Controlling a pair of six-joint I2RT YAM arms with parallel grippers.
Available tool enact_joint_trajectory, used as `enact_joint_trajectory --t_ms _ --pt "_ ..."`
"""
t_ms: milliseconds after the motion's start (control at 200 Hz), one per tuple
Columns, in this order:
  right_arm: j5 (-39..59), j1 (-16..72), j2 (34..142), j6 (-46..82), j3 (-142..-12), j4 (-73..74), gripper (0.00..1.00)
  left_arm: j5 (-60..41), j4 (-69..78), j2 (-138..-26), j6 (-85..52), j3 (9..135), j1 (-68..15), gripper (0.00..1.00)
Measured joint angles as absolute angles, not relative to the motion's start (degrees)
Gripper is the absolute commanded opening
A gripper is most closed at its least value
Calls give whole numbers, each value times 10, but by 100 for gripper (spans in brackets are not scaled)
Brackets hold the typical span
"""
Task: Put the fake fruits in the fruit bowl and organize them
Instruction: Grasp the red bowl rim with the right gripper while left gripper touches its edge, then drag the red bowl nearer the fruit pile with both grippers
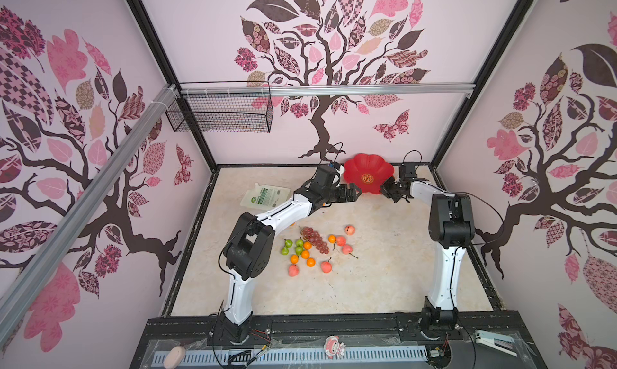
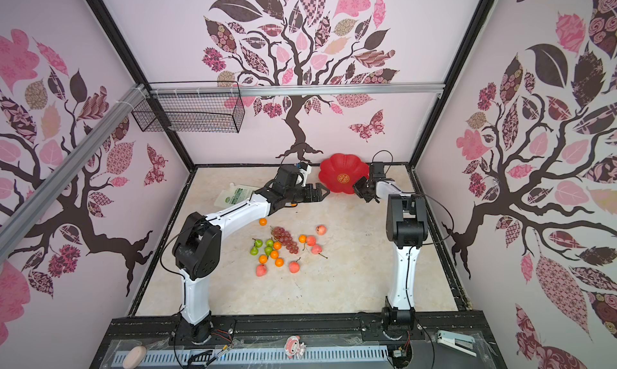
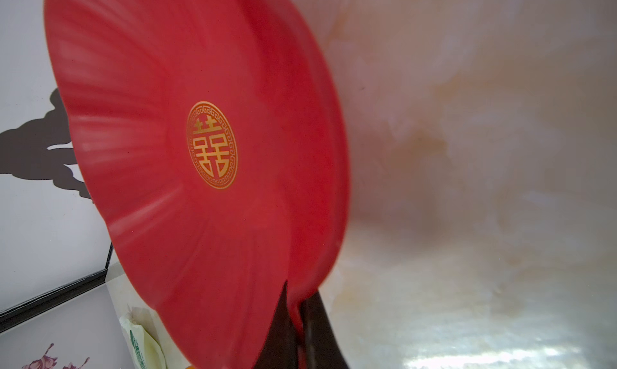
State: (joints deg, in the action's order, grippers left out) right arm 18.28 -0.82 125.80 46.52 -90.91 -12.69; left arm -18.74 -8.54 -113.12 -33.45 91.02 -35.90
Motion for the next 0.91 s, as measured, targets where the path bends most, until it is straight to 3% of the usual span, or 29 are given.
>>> enact_joint_trajectory --t_ms 275,480,905 --pt "189 -4 1168 458 -798 -138 0 -208 -110 -994 -332 830 -361 95" --pt "192 4 1108 444 -729 -156 0 -213 -152 -980 -327 814 -382 95" --pt "210 59 1091 411 -704 -167 0 -206 -183 -934 -337 741 -400 95"
